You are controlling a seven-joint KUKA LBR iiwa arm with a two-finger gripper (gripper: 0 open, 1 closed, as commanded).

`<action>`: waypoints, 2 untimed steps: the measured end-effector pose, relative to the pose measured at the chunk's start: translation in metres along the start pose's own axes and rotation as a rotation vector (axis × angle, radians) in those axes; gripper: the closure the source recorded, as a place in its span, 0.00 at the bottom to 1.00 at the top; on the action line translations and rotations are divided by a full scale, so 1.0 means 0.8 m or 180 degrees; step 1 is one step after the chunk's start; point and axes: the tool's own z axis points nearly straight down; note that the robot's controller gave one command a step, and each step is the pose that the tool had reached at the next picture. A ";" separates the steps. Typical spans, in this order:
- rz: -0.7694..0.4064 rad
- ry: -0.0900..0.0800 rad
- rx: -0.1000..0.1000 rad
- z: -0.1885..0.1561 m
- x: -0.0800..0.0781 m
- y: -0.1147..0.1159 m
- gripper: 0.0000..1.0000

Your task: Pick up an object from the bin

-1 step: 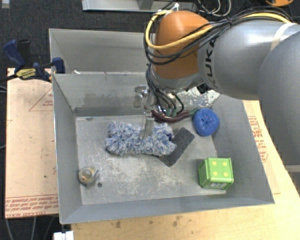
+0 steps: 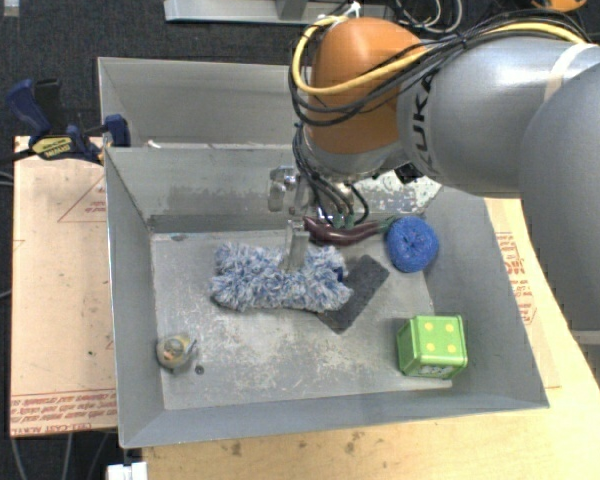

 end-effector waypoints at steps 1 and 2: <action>-0.0202 -0.0014 0.0000 0.077 0.013 0.002 0.00; -0.0337 0.0003 -0.0002 0.112 0.044 0.019 1.00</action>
Offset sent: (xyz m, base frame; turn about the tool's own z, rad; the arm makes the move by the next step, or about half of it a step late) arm -0.0355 0.0142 -0.0894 -0.1072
